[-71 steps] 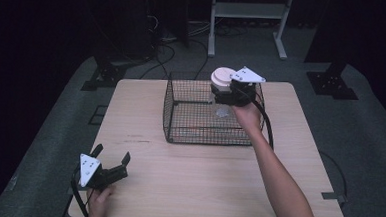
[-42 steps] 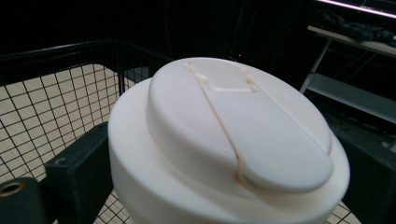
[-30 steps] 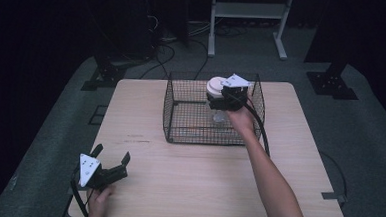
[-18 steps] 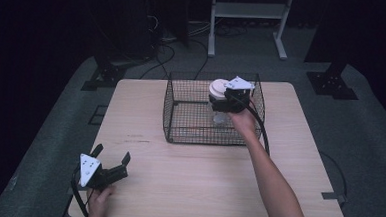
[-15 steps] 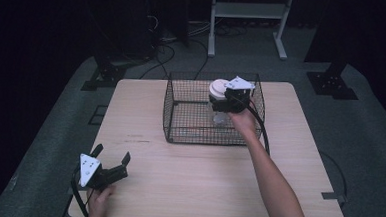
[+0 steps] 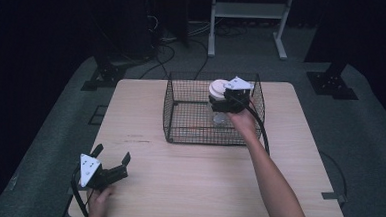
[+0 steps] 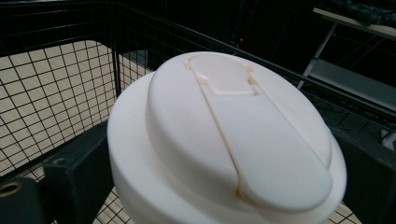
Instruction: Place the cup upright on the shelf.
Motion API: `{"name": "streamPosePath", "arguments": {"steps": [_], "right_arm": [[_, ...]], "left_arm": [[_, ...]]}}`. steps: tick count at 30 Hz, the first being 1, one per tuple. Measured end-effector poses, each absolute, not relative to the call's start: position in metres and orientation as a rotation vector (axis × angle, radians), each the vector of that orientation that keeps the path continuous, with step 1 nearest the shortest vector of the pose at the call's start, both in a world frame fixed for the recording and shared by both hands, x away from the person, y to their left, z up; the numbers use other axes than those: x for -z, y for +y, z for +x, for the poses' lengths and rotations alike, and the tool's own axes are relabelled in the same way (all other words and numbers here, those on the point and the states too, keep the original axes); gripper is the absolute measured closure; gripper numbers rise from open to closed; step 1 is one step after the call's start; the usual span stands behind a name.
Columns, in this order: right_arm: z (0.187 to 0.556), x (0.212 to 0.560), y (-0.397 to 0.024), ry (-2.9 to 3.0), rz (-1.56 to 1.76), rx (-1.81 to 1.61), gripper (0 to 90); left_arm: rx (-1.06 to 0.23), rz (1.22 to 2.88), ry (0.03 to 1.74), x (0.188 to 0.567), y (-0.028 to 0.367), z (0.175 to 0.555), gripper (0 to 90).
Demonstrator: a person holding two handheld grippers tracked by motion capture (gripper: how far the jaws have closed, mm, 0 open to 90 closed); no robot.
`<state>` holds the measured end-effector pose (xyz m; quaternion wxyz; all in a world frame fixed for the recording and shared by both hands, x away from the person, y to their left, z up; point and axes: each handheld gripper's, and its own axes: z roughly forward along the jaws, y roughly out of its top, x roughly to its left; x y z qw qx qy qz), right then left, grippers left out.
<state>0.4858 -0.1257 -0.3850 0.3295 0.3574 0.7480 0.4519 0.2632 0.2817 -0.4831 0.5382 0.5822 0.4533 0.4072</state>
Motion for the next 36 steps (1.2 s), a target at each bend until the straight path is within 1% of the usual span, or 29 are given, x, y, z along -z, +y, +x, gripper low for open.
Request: {"name": "streamPosePath", "arguments": {"steps": [20, 30, 36], "right_arm": [[0.484, 0.379, -0.128, 1.915, 0.953, -1.252, 2.0], [0.478, 0.366, -0.134, 1.859, 0.948, -1.311, 2.0], [0.466, 0.352, -0.139, 1.845, 0.926, -1.336, 2.0]], "left_arm": [[-0.970, 1.385, 1.083, 0.483, 0.281, 0.264, 0.0], [-0.972, 1.387, 1.085, 0.483, 0.281, 0.264, 0.0], [-0.968, 1.381, 1.082, 0.483, 0.282, 0.264, 0.0]]}}
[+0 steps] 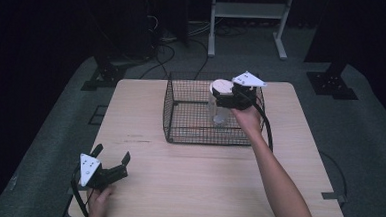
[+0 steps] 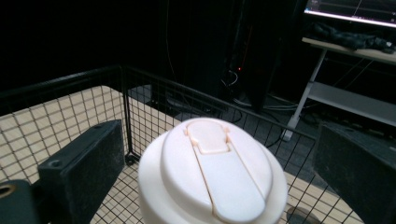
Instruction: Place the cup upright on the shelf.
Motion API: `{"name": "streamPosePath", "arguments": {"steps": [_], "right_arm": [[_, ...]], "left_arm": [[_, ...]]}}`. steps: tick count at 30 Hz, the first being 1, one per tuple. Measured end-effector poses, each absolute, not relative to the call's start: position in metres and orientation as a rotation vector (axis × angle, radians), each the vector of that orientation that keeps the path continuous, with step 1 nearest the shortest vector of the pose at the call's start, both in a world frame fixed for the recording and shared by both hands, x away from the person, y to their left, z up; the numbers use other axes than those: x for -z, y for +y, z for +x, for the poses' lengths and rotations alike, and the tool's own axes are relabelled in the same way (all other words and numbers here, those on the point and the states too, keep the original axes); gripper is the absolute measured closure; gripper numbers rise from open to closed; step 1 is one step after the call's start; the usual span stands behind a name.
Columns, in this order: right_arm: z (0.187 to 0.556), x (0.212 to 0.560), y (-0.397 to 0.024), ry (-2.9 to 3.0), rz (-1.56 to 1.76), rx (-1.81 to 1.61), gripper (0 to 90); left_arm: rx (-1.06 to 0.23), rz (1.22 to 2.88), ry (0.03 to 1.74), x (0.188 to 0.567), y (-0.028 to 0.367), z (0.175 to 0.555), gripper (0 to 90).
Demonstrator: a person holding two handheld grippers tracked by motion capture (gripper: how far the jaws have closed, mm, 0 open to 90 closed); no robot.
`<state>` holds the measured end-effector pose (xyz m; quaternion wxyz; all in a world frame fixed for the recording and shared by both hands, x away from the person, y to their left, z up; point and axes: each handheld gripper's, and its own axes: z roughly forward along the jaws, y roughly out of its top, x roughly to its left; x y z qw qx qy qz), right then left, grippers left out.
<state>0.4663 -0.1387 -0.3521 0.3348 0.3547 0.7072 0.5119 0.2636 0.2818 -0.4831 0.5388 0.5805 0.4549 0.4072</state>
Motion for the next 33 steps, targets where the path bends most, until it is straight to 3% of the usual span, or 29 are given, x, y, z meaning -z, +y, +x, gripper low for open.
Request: {"name": "streamPosePath", "arguments": {"steps": [12, 33], "right_arm": [[0.442, 0.332, -0.149, 1.814, 0.888, -1.371, 2.0], [0.424, 0.329, -0.171, 1.817, 0.890, -1.335, 2.0]], "left_arm": [[-0.973, 1.385, 1.080, 0.483, 0.281, 0.263, 0.0], [-0.978, 1.390, 1.081, 0.483, 0.281, 0.263, 0.0]]}}
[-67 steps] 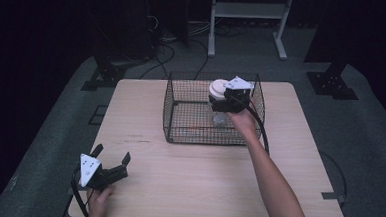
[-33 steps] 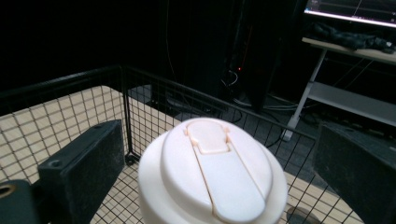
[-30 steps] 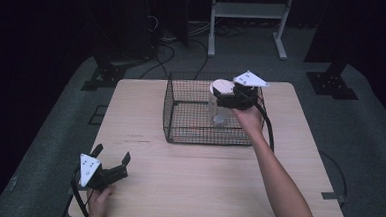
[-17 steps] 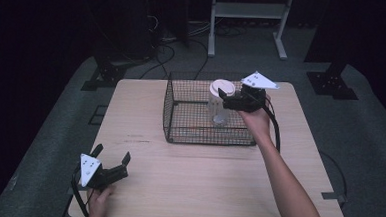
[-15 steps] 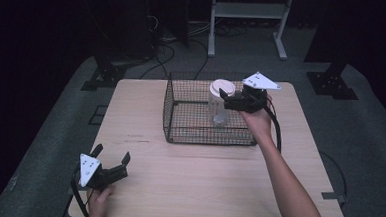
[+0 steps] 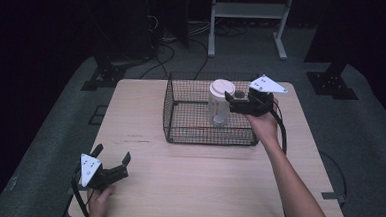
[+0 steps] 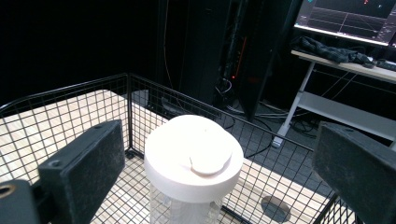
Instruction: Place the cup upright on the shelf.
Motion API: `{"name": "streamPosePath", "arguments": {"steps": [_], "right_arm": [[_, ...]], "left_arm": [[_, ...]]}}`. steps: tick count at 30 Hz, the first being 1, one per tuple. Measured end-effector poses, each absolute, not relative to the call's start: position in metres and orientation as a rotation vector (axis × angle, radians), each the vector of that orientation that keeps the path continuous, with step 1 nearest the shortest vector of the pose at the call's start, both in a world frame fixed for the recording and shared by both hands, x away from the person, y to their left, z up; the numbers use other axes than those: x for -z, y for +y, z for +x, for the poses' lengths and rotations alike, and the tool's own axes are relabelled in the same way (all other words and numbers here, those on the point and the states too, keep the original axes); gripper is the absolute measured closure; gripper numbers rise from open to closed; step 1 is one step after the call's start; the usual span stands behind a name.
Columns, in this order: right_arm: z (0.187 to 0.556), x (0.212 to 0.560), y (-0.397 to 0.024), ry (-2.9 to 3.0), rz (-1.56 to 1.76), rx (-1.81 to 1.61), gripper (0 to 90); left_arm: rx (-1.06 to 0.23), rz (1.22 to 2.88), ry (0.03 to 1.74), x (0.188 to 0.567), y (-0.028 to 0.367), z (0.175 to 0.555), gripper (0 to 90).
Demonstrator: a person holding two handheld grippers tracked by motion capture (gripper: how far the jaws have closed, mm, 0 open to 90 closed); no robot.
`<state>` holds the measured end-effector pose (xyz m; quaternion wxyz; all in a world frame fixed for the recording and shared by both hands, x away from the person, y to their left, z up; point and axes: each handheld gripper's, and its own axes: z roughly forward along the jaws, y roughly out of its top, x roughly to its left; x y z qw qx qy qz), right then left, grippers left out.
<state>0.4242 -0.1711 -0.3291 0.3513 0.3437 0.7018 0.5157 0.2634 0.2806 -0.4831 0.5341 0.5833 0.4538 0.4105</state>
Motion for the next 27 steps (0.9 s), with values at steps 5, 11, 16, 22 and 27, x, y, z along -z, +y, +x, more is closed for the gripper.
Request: {"name": "streamPosePath", "arguments": {"steps": [5, 11, 16, 22, 27], "right_arm": [[0.420, 0.331, -0.173, 1.826, 0.881, -1.334, 2.0], [0.413, 0.332, -0.178, 1.839, 0.875, -1.328, 2.0], [0.407, 0.334, -0.186, 1.840, 0.878, -1.320, 2.0], [0.400, 0.337, -0.193, 1.850, 0.873, -1.316, 2.0], [0.395, 0.339, -0.199, 1.852, 0.876, -1.309, 2.0]], "left_arm": [[-0.980, 1.390, 1.082, 0.483, 0.281, 0.263, 0.0], [-0.980, 1.390, 1.081, 0.483, 0.280, 0.263, 0.0], [-0.981, 1.392, 1.082, 0.483, 0.280, 0.264, 0.0], [-0.986, 1.398, 1.080, 0.483, 0.280, 0.263, 0.0], [-0.985, 1.397, 1.080, 0.483, 0.280, 0.264, 0.0]]}}
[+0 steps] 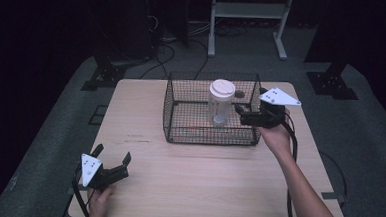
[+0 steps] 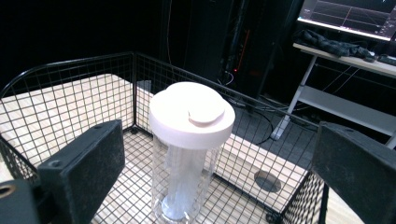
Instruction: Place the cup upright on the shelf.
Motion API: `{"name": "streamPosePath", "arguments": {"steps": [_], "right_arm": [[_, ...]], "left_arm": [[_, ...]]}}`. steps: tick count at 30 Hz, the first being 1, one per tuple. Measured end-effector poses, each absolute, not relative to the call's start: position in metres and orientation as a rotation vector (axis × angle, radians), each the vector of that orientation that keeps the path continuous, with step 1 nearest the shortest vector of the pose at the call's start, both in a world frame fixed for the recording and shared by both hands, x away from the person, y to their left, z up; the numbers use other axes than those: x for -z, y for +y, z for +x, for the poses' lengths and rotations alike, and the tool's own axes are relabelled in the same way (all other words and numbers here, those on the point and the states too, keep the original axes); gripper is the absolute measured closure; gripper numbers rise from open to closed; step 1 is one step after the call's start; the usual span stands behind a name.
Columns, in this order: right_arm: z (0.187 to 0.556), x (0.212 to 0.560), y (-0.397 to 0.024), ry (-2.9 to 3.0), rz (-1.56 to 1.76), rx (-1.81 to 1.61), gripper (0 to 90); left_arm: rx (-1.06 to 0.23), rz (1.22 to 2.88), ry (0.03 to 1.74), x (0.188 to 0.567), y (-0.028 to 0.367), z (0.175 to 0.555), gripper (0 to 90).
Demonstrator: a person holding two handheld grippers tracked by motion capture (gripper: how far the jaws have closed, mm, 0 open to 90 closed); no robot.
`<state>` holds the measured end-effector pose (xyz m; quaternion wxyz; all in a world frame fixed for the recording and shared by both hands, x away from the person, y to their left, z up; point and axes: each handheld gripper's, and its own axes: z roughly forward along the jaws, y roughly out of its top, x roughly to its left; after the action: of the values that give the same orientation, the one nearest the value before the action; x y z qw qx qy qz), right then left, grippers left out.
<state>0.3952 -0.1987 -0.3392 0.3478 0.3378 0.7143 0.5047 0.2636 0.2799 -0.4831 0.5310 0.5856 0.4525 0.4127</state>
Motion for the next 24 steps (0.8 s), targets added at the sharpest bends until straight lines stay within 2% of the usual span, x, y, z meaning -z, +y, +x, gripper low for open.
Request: {"name": "streamPosePath", "arguments": {"steps": [24], "right_arm": [[0.367, 0.354, -0.219, 1.868, 0.872, -1.314, 2.0]], "left_arm": [[-0.985, 1.398, 1.082, 0.483, 0.280, 0.264, 0.0]]}}
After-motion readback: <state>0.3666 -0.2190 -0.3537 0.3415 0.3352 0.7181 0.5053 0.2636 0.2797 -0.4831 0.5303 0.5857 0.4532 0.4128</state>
